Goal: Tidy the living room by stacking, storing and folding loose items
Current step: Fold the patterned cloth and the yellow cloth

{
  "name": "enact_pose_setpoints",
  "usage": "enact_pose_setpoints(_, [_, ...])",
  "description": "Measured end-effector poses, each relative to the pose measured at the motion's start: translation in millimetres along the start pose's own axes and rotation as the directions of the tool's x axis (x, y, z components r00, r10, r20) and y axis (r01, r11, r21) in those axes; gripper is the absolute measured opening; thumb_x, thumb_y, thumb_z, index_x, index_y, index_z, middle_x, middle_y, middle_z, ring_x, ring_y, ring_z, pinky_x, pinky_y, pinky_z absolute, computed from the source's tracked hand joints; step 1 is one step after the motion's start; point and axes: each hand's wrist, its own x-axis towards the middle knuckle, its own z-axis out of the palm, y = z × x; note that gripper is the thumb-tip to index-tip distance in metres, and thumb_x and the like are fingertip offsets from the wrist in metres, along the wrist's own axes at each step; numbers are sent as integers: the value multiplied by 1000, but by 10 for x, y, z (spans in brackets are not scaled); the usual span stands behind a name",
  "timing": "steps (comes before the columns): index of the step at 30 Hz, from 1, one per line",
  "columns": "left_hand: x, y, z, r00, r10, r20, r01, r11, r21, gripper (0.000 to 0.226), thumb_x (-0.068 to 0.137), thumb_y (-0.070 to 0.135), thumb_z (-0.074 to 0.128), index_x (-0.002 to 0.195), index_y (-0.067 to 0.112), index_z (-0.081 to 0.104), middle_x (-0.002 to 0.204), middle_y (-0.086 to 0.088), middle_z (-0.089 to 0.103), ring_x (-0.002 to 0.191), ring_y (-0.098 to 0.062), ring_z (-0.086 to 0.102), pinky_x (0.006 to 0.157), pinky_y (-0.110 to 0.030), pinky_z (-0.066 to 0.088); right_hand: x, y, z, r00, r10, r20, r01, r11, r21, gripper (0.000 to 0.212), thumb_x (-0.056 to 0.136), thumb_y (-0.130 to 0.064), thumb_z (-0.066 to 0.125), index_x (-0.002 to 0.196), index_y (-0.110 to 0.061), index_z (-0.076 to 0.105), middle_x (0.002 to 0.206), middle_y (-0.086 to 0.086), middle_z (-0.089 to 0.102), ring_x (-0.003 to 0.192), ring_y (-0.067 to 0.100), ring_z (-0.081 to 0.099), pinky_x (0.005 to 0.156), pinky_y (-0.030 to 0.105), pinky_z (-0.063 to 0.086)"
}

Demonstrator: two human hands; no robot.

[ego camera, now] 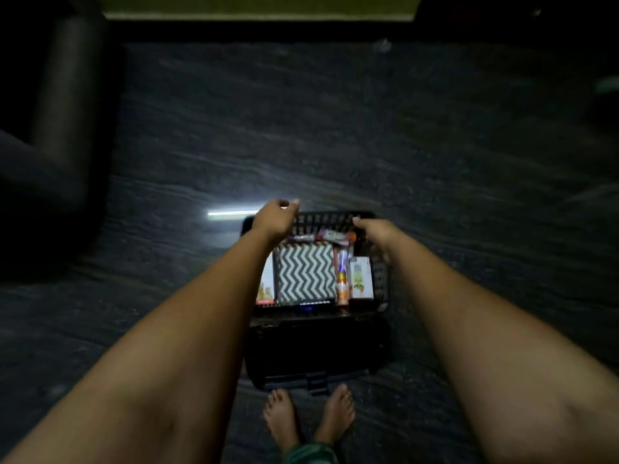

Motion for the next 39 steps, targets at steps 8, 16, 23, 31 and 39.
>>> enact_pose_setpoints(8, [-1792, 697, -1367, 996, -60, -65, 37, 950, -311, 55, 98, 42, 48, 142, 9, 44, 145, -10, 45, 131, -28, 43, 105, -38, 35, -2288, -819, -355, 995, -79, 54, 71, 989, 129, 58, 96, -42, 50, 141, -8, 41, 149, 12, 39, 129, 29, 43, 93, 33, 39])
enact_pose_setpoints(16, [-3519, 715, -2190, 959, -192, -210, 65, 866, -495, 56, 98, 40, 48, 136, 0, 47, 146, -22, 40, 136, -39, 34, 112, -49, 25, -3793, -629, -272, 964, 22, 265, -27, 1000, 16, 40, 89, -50, 54, 78, -12, 59, 58, 9, 65, 48, 23, 63, 42, 23, 48])
enact_pose_setpoints(23, [-4602, 680, -2364, 899, -229, -374, -43, 802, -596, 51, 99, 37, 46, 138, 3, 46, 132, -7, 52, 121, -21, 48, 90, -29, 35, -4396, -788, -238, 894, -285, 346, 315, 949, -33, 75, 85, -55, 57, 146, -17, 36, 155, 9, 26, 141, 30, 27, 111, 43, 24])
enact_pose_setpoints(31, [-6283, 417, -2281, 735, -295, -610, -197, 769, -608, 55, 99, 38, 45, 143, 4, 39, 147, -8, 42, 134, -24, 39, 102, -31, 31, -5615, -589, 162, 661, -451, 600, 613, 785, -85, 60, 92, -42, 55, 143, -15, 40, 155, 6, 26, 142, 27, 23, 111, 43, 20])
enact_pose_setpoints(39, [-8746, -349, -2552, 363, -442, -820, -253, 800, -544, 56, 99, 41, 44, 142, 4, 41, 145, -10, 43, 134, -25, 40, 103, -31, 33, -7245, 28, 1081, 375, -386, 843, 782, 620, -64, 36, 95, -37, 55, 121, -13, 54, 101, -1, 56, 93, 12, 56, 75, 24, 42])
